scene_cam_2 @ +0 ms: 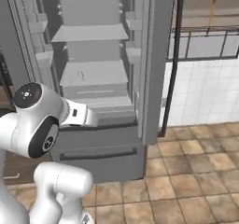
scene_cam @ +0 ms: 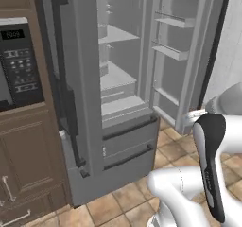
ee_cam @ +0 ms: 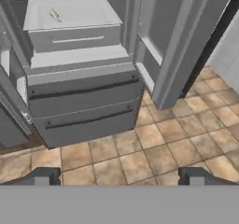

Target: Take the cheese, fish, and lemon from the fridge and place them on the plate on the dining counter to create an appetizer plate.

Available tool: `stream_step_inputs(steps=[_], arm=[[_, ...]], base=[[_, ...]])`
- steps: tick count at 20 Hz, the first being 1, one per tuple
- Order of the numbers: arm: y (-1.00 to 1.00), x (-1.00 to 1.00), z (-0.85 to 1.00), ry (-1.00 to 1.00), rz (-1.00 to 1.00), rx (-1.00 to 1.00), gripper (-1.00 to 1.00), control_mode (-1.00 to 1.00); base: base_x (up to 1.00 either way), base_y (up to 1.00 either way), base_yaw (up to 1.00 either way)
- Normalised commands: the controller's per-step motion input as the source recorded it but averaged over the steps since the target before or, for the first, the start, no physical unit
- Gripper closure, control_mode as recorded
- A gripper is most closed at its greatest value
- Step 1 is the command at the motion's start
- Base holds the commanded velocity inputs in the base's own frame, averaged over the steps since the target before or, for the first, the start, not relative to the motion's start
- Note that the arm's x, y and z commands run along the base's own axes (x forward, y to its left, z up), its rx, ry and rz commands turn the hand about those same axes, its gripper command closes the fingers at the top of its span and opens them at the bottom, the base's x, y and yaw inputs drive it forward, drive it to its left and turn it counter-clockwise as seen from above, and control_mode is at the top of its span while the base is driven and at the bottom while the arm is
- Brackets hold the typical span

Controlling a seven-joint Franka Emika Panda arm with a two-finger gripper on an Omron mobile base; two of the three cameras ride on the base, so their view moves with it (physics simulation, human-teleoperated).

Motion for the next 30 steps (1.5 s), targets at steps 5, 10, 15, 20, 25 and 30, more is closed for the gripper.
stream_step_inputs(steps=[5, 10, 15, 20, 25, 30], arm=[[0.00, 0.00, 0.00, 0.00, 0.00, 0.00, -1.00, 1.00], [0.00, 0.00, 0.00, 0.00, 0.00, 0.00, -1.00, 1.00], [0.00, 0.00, 0.00, 0.00, 0.00, 0.00, -1.00, 1.00], [0.00, 0.00, 0.00, 0.00, 0.00, 0.00, -1.00, 1.00], [0.00, 0.00, 0.00, 0.00, 0.00, 0.00, -1.00, 1.00], [0.00, 0.00, 0.00, 0.00, 0.00, 0.00, -1.00, 1.00]], base=[[0.25, -0.02, 0.59], [0.22, -0.17, 0.55], [0.07, -0.38, 0.51], [0.00, -0.63, 0.44], [-0.02, -0.88, 0.28], [0.00, -0.68, 0.21]])
